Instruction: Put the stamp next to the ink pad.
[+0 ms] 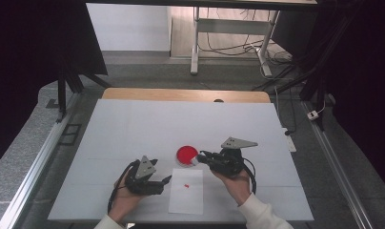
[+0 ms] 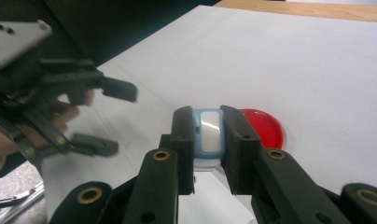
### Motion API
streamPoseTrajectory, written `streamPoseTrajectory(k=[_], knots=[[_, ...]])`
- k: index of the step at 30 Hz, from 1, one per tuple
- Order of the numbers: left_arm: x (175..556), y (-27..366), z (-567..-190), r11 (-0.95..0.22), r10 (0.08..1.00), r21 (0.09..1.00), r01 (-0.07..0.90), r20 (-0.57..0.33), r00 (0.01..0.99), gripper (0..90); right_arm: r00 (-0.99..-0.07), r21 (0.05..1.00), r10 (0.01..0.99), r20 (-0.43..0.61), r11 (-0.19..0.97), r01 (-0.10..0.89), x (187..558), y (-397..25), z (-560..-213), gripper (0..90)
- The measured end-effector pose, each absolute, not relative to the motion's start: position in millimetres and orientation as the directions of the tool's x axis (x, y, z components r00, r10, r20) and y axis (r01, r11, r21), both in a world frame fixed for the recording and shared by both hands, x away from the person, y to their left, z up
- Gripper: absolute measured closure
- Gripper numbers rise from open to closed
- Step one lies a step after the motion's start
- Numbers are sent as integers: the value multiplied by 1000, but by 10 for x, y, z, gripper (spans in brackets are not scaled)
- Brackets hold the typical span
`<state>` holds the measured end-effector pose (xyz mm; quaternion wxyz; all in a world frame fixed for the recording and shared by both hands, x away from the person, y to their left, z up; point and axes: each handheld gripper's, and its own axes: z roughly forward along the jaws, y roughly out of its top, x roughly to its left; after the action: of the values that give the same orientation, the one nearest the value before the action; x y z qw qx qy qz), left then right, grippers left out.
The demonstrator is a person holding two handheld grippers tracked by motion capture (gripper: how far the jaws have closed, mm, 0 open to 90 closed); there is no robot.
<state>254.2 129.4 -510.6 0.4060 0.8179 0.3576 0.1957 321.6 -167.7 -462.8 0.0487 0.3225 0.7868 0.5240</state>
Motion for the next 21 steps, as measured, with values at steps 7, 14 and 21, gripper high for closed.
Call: streamPoseTrajectory(k=[7,14,21], knots=[[2479,1508,-5116,-391,775,806,445,27,631,240,-790,857,579,201,287,429,3279,-1697,-4649,750],[2366,1702,-5159,-386,802,796,466,39,597,240,-782,842,613,110,361,402,3411,-1713,-4710,749],[2274,1881,-5184,-367,823,793,486,33,567,240,-764,810,642,64,413,415,3601,-1706,-4809,749]])
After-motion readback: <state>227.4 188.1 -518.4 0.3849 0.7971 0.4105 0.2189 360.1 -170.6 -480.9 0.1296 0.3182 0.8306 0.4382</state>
